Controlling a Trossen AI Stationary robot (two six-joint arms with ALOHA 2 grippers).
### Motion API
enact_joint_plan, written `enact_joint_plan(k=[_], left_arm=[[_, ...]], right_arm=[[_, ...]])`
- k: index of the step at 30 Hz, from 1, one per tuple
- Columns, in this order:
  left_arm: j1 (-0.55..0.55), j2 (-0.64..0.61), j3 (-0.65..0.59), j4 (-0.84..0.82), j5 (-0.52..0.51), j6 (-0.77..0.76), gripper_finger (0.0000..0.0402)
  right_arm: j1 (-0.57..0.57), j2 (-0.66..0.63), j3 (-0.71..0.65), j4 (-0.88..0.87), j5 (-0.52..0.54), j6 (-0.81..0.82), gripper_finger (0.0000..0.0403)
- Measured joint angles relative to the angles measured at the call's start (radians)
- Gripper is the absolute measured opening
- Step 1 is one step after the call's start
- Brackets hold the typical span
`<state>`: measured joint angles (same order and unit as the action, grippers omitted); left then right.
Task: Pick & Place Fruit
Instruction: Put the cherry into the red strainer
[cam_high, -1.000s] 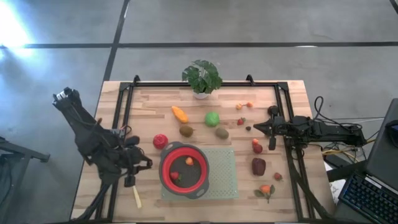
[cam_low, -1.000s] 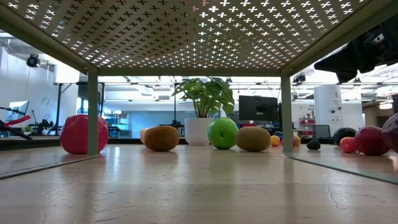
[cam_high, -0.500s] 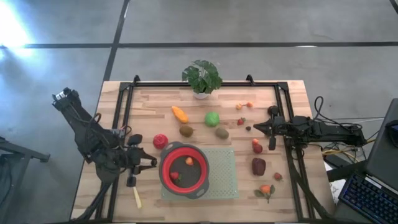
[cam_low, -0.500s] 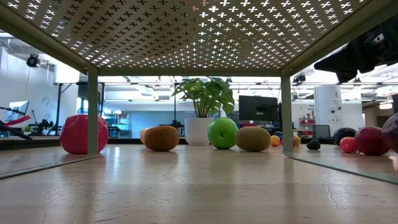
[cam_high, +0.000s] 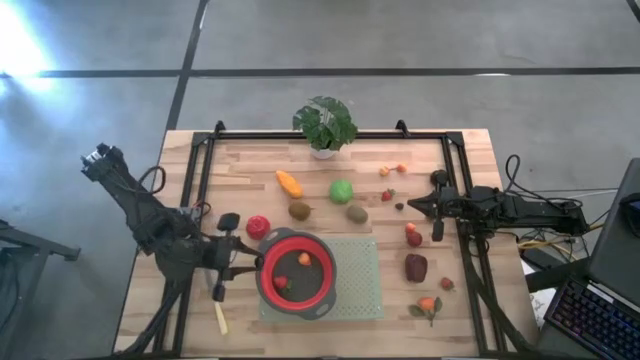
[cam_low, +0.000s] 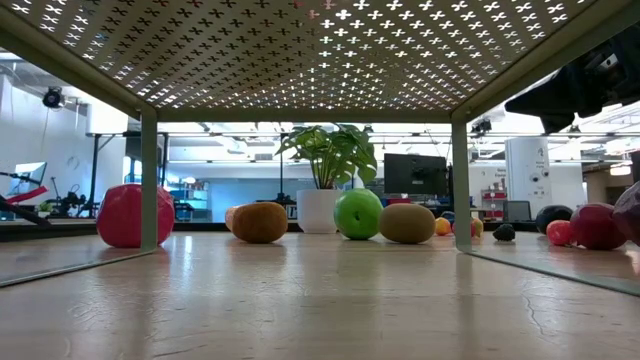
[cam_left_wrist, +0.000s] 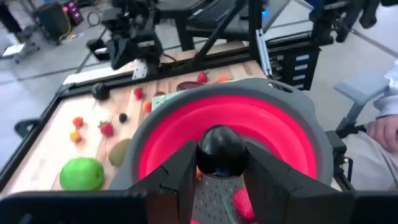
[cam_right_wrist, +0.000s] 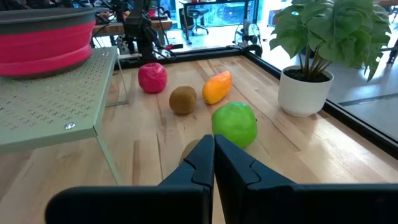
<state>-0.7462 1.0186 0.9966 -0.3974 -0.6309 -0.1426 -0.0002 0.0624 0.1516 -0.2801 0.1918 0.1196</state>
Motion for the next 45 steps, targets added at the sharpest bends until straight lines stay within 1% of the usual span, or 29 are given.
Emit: enact_joint_plan(k=[5, 9, 13, 17, 24, 29, 37, 45], left_arm=[[0.058, 0.055, 0.000, 0.041, 0.094, 0.061, 0.0121], [0.104, 0.117, 0.022, 0.042, 0.128, 0.063, 0.0121], [0.147, 0.190, 0.075, 0.046, 0.210, 0.117, 0.0121], [0.170, 0.271, 0.140, 0.039, 0.259, 0.169, 0.0122], [0.177, 0.382, 0.245, -0.091, 0.273, 0.186, 0.0122], [0.178, 0.431, 0.302, -0.202, 0.273, 0.145, 0.0122], [0.178, 0.437, 0.315, -0.292, 0.272, 0.062, 0.0122], [0.182, 0.436, 0.315, -0.321, 0.270, 0.047, 0.0122]], right_arm=[[0.000, 0.000, 0.000, 0.000, 0.000, 0.000, 0.0008], [0.000, 0.000, 0.000, 0.000, 0.000, 0.000, 0.0009], [0.000, 0.000, 0.000, 0.000, 0.000, 0.000, 0.0008], [0.000, 0.000, 0.000, 0.000, 0.000, 0.000, 0.0008], [0.000, 0.000, 0.000, 0.000, 0.000, 0.000, 0.0009], [0.000, 0.000, 0.000, 0.000, 0.000, 0.000, 0.0009], [0.000, 0.000, 0.000, 0.000, 0.000, 0.000, 0.0008], [0.000, 0.000, 0.000, 0.000, 0.000, 0.000, 0.0009]])
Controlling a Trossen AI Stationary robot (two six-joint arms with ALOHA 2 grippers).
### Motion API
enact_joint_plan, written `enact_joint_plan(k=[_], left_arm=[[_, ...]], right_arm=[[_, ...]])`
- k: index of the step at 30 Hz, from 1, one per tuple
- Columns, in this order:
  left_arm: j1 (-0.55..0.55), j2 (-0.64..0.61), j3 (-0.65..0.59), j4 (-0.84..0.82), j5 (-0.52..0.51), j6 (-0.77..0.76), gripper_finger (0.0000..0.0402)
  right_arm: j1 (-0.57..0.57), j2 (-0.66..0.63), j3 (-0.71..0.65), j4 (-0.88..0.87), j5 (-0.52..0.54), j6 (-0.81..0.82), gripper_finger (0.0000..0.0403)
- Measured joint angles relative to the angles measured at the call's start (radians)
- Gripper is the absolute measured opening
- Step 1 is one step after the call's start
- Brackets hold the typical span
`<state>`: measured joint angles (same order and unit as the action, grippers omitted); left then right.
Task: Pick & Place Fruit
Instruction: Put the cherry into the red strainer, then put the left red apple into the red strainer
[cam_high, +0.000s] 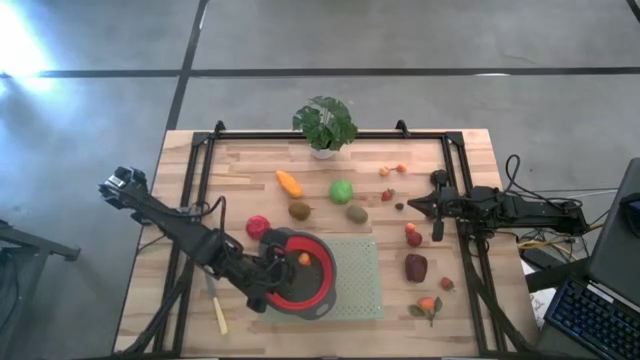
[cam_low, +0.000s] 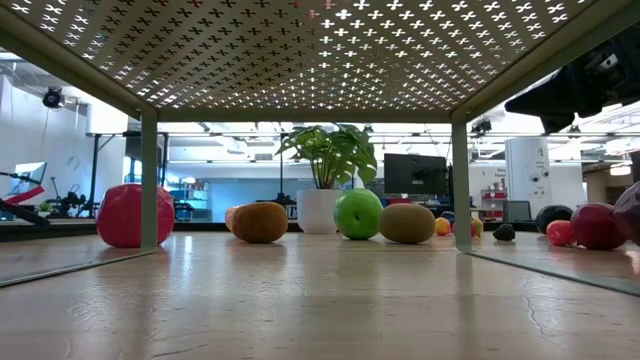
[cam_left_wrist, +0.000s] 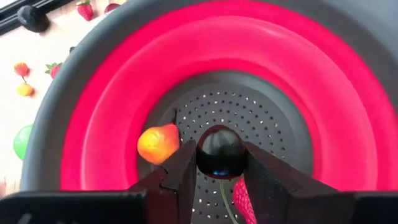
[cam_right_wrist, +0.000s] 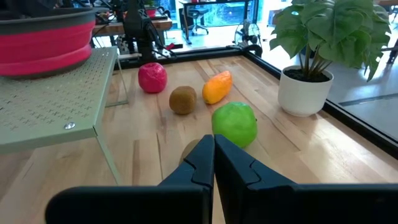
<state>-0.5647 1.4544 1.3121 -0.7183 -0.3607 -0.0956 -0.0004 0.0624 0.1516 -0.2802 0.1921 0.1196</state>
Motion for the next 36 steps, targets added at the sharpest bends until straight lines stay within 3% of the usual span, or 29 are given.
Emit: enact_joint_plan(k=[8, 19, 26, 32, 36], left_arm=[[0.008, 0.000, 0.014, 0.002, -0.015, -0.036, 0.0126], [0.007, 0.000, 0.056, -0.034, -0.018, -0.058, 0.0209], [0.007, 0.000, 0.150, -0.088, -0.019, -0.029, 0.0209], [0.007, 0.000, 0.265, -0.257, -0.024, -0.094, 0.0208], [0.007, 0.000, 0.337, -0.411, -0.093, -0.207, 0.0208]], right_arm=[[0.000, 0.000, 0.000, 0.000, 0.000, 0.000, 0.0008], [0.000, 0.000, 0.000, 0.000, 0.000, 0.000, 0.0008], [0.000, 0.000, 0.000, 0.000, 0.000, 0.000, 0.0009], [0.000, 0.000, 0.000, 0.000, 0.000, 0.000, 0.0009], [0.000, 0.000, 0.000, 0.000, 0.000, 0.000, 0.0008]])
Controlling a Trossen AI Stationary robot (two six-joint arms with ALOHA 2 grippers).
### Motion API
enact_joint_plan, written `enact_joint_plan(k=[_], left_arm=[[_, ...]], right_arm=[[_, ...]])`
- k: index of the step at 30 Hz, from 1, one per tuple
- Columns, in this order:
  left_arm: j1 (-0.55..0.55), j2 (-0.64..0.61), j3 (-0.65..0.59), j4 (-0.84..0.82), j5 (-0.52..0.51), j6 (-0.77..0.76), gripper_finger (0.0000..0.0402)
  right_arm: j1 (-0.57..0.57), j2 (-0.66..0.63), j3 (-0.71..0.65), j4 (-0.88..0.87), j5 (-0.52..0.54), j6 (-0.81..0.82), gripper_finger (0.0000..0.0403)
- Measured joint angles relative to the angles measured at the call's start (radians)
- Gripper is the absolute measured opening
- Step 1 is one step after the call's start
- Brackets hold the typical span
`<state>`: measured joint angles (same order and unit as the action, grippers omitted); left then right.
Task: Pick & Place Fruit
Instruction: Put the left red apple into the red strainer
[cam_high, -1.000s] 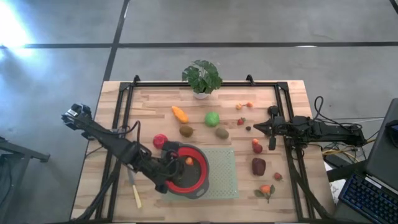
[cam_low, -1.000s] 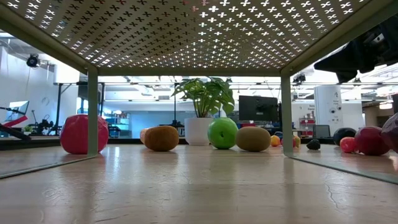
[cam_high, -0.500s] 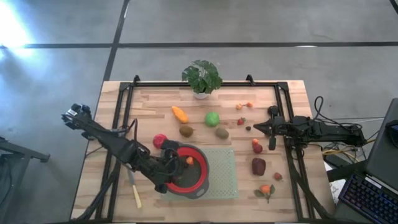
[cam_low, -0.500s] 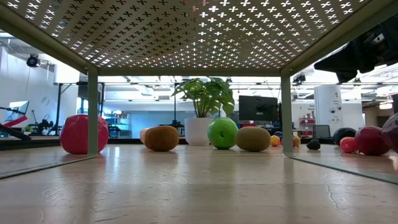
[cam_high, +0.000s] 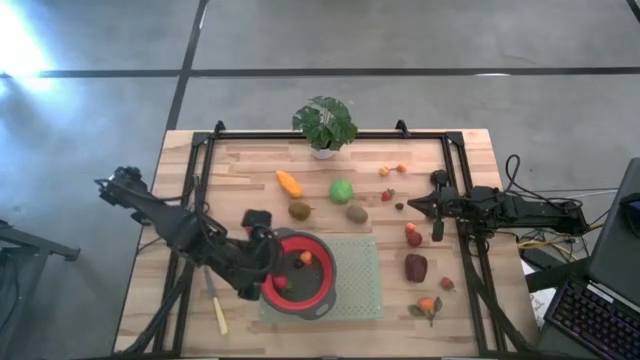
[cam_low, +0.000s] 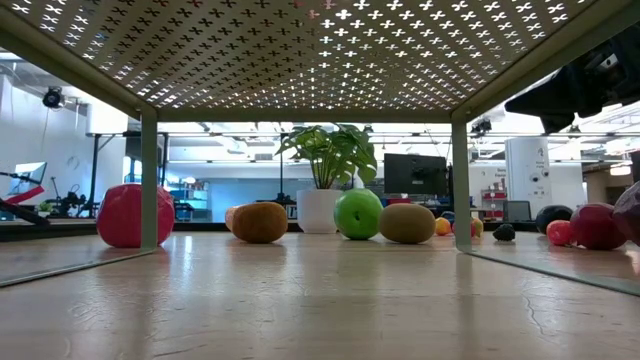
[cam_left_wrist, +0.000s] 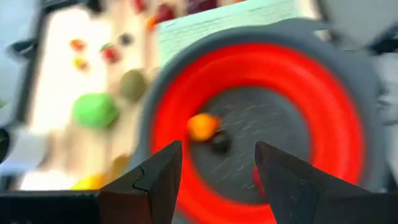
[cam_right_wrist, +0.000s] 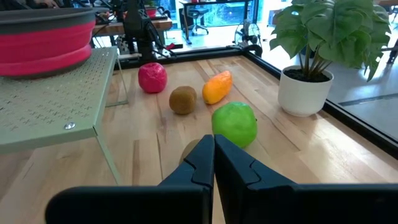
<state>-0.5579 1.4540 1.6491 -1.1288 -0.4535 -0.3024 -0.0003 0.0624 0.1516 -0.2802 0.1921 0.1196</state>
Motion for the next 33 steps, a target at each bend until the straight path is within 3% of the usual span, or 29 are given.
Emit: enact_joint_plan(k=[6, 10, 21, 33], left_arm=[[0.000, -0.009, 0.047, -0.206, -0.160, -0.132, 0.0208], [0.001, -0.034, 0.037, -0.265, -0.198, -0.219, 0.0208], [0.000, -0.128, 0.025, -0.286, -0.304, -0.276, 0.0208], [0.020, -0.247, -0.136, -0.286, -0.466, -0.316, 0.0208]], right_arm=[[0.000, 0.000, 0.000, 0.000, 0.000, 0.000, 0.0009], [0.000, 0.000, 0.000, 0.000, 0.000, 0.000, 0.0008], [0.000, 0.000, 0.000, 0.000, 0.000, 0.000, 0.0008], [0.000, 0.000, 0.000, 0.000, 0.000, 0.000, 0.0008]])
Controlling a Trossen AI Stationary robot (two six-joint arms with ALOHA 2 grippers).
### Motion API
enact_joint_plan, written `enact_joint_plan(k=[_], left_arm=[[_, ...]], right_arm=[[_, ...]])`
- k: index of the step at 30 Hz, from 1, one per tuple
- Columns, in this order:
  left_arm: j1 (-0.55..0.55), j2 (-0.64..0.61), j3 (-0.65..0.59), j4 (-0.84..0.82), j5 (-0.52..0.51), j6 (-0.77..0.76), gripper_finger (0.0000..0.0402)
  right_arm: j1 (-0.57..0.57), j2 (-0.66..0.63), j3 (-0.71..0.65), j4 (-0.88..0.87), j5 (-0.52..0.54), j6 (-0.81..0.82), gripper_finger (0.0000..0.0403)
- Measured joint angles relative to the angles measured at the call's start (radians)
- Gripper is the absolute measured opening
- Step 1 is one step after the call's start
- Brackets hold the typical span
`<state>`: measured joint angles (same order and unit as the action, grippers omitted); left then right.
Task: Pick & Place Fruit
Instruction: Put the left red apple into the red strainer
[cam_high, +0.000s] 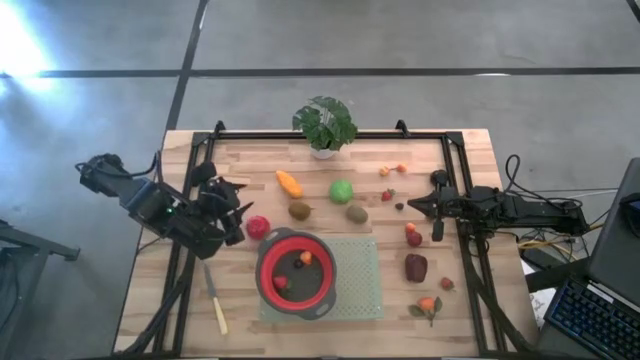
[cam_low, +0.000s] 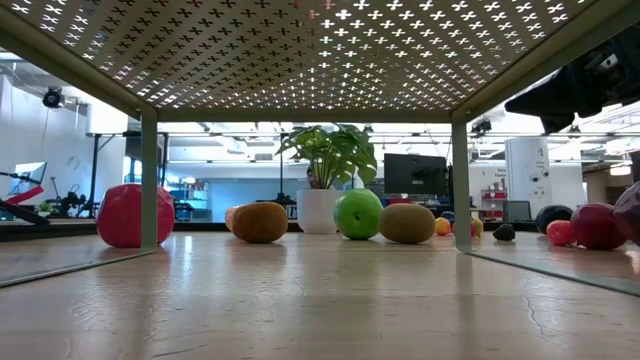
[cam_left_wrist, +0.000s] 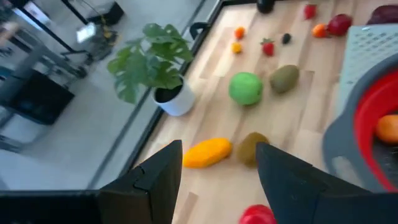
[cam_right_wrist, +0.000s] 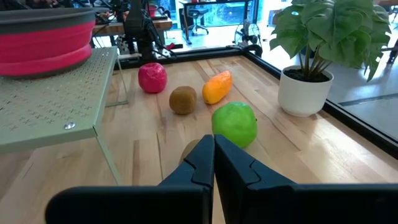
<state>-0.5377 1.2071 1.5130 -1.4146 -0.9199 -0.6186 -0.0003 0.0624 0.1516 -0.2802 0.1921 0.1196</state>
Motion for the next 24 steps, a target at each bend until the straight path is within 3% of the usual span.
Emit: enact_joint_plan(k=[18, 24], left_arm=[[0.018, 0.056, -0.111, 0.053, -0.253, 0.049, 0.0213], [0.020, 0.058, -0.109, 0.054, -0.241, 0.057, 0.0213]], right_arm=[[0.000, 0.000, 0.000, 0.000, 0.000, 0.000, 0.0009], [0.000, 0.000, 0.000, 0.000, 0.000, 0.000, 0.0008]])
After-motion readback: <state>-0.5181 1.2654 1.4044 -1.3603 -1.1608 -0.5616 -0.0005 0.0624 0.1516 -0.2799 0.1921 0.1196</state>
